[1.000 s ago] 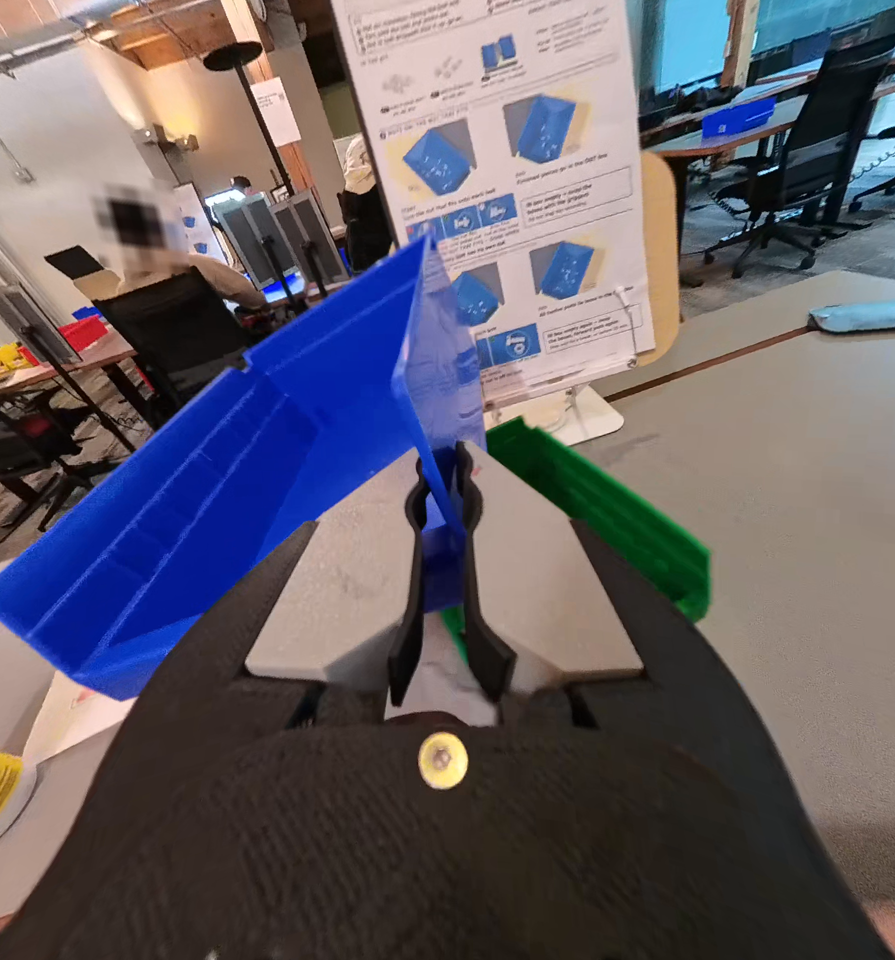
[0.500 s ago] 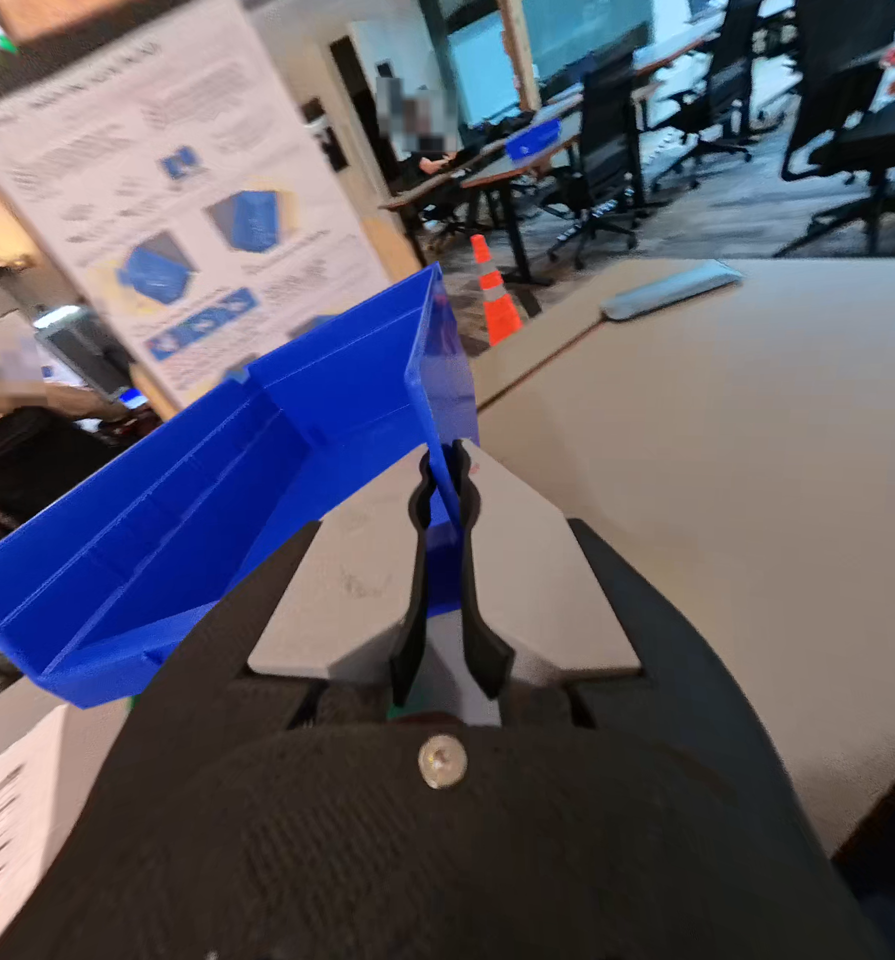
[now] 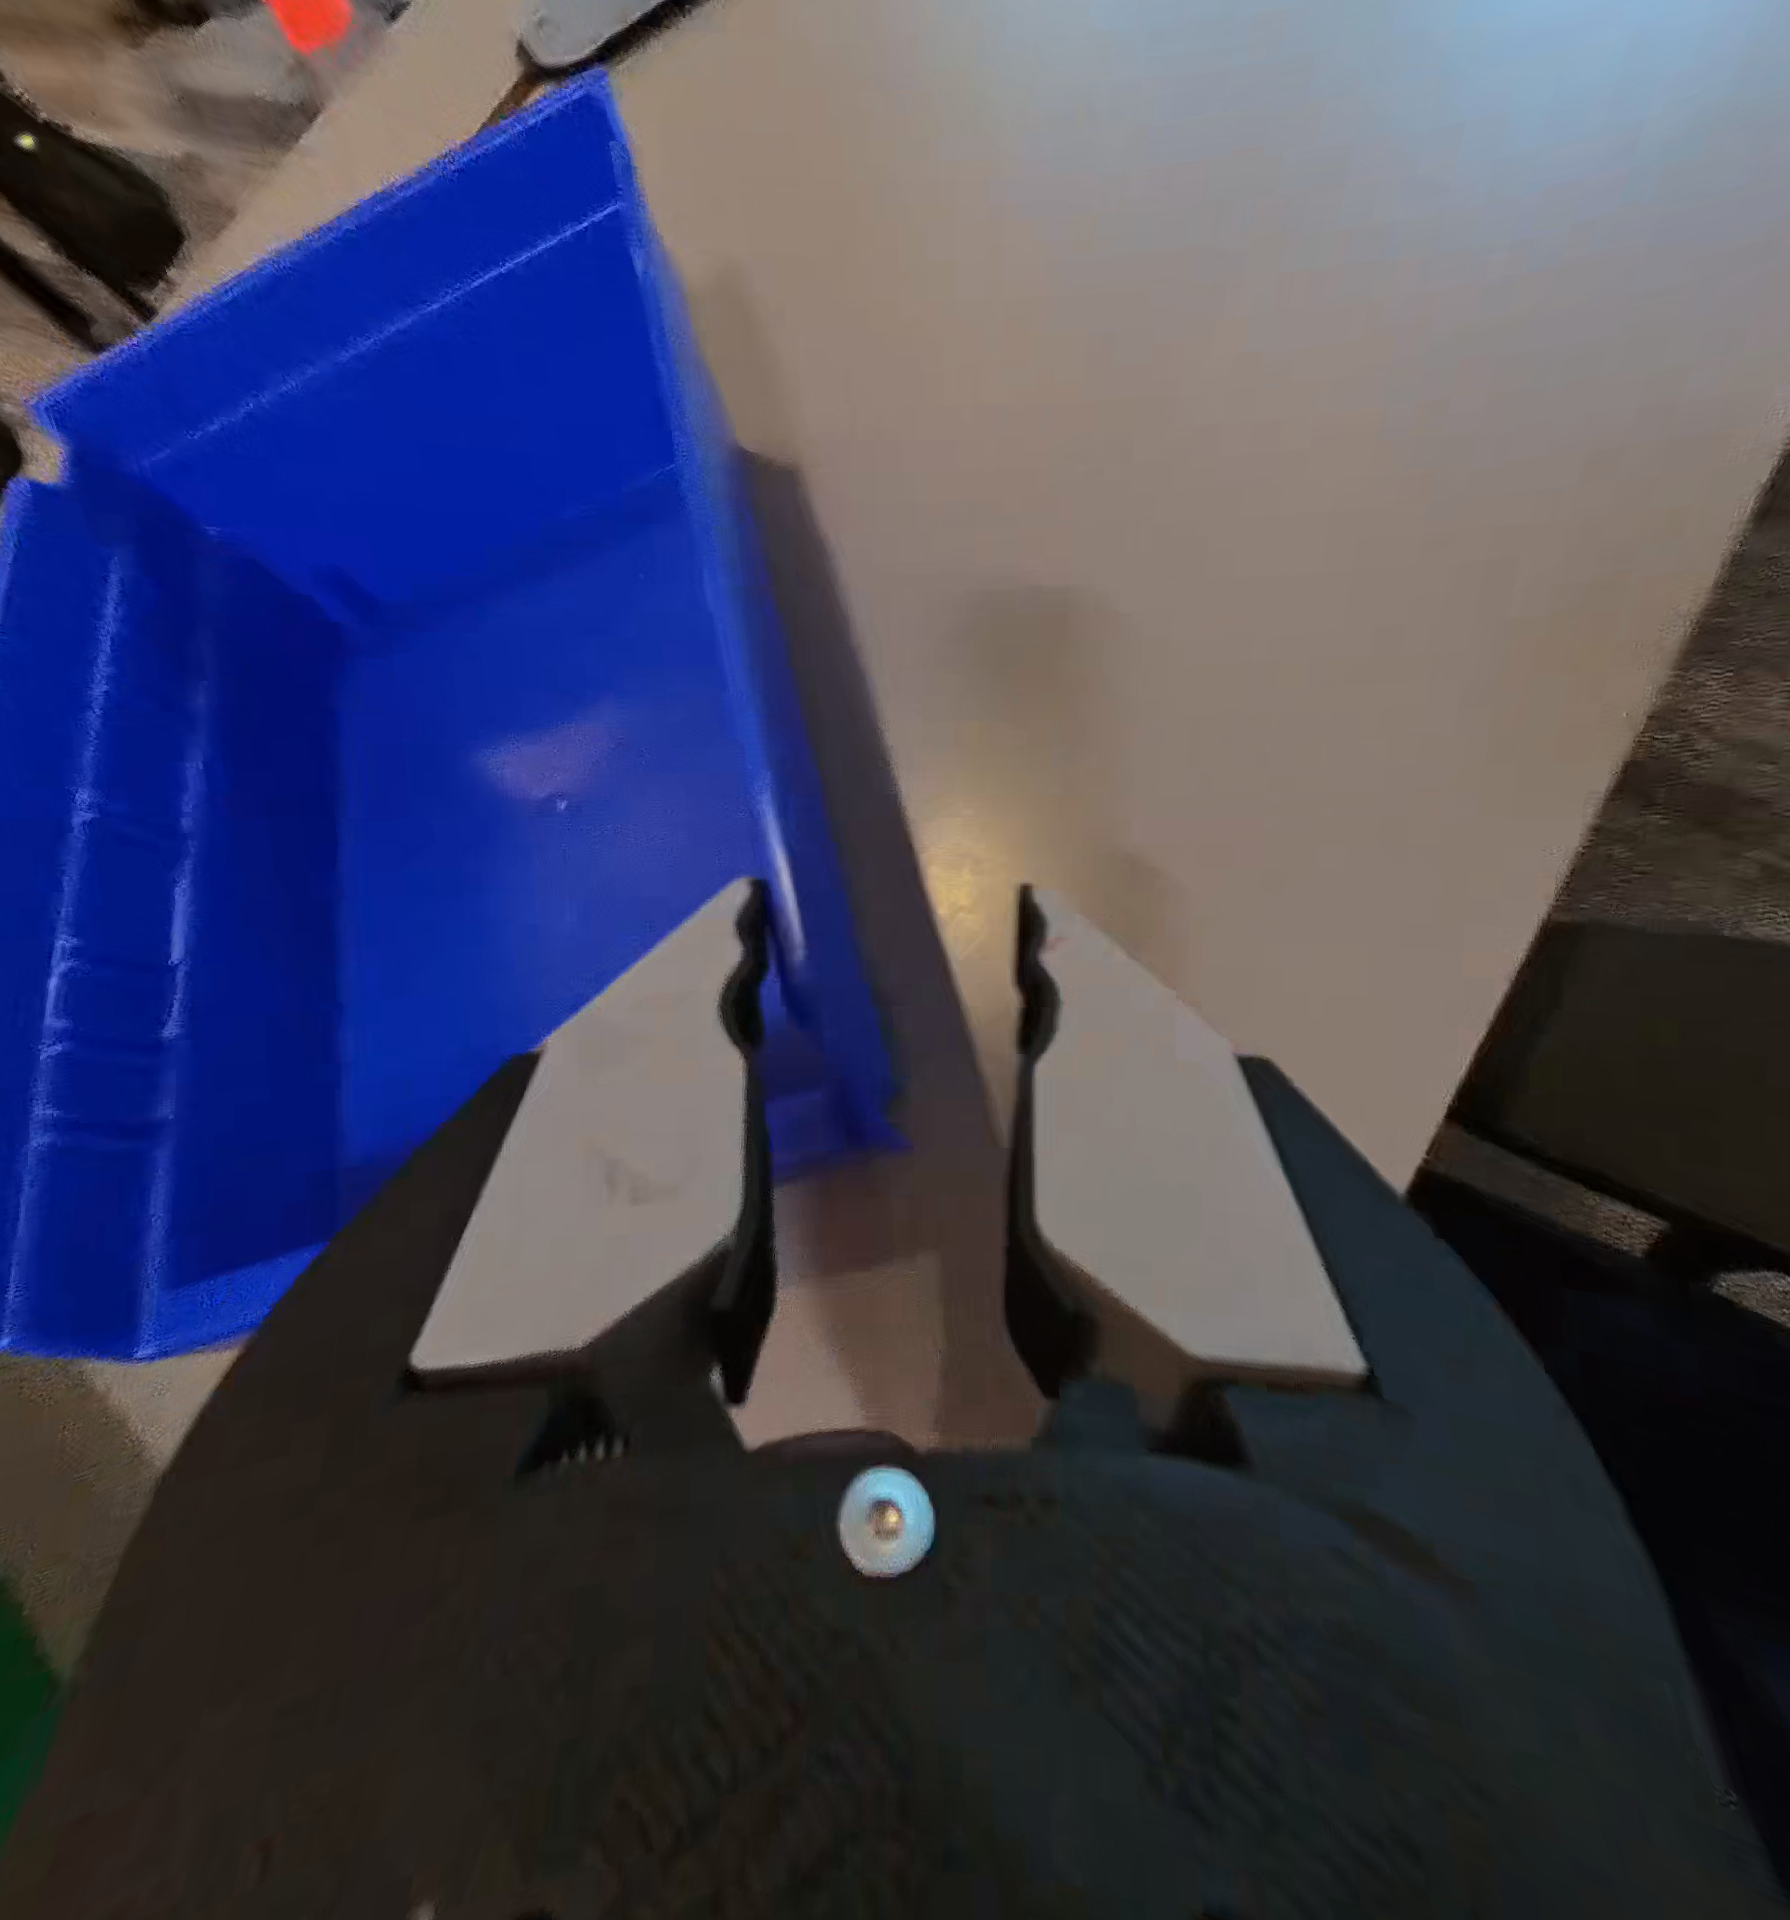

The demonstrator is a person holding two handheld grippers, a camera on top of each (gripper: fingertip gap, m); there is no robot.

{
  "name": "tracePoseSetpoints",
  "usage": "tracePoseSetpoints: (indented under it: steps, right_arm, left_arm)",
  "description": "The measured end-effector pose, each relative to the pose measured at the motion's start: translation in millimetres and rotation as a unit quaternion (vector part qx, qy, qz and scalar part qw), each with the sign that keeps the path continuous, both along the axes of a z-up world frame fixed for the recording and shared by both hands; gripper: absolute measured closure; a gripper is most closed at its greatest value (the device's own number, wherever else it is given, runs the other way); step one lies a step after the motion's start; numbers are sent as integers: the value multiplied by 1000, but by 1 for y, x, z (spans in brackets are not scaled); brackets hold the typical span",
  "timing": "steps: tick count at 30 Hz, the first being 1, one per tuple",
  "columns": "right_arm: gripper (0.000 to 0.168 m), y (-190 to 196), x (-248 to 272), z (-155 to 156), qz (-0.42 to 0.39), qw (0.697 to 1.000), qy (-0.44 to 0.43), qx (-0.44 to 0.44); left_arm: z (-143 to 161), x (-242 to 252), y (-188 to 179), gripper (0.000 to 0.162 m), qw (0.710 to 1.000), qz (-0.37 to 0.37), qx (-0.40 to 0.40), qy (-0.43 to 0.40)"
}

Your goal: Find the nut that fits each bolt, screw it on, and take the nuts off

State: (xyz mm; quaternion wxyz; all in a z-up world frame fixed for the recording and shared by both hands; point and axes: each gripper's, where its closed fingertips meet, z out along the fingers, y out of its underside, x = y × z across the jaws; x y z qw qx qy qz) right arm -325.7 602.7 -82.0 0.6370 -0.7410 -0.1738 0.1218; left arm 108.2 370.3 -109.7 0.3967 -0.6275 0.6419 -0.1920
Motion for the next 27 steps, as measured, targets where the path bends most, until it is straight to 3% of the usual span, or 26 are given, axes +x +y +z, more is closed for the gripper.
tracePoseSetpoints:
  steps: [4,7,12,16,19,21,22,23,25,27]
  right_arm:
    - [125,-17,15,7,28,998,43,-31]
    - [124,-32,29,19,58,993,83,-55]
    - [126,-46,85,41,63,990,115,-48]
    - [123,-46,163,31,-1,995,86,-48]
    - [123,-46,239,-6,-90,990,35,-99]
    - [123,-61,296,-38,-162,975,-16,-152]
    - [136,-73,322,-49,-192,967,-36,-164]
    - [168,-86,340,-52,-198,966,-42,-158]
    - [168,-118,379,-51,-237,958,-44,-157]
    - [153,-149,430,-49,-309,935,-94,-150]
  left_arm:
    - [26,8,-18,100,998,-22,-11,-50]
    - [66,-5,-40,91,992,-49,-45,-109]
    - [154,-77,-54,92,965,-83,-21,-248]
    - [172,-142,-33,89,954,-64,-33,-290]
    - [164,-178,11,89,955,-5,-14,-296]
    - [143,-203,65,90,958,78,15,-277]
    - [124,-216,97,90,959,126,29,-254]
    - [99,-228,128,90,960,169,36,-219]
    - [41,-252,182,89,959,243,24,-144]
    - [-4,-264,208,81,958,263,-24,-110]
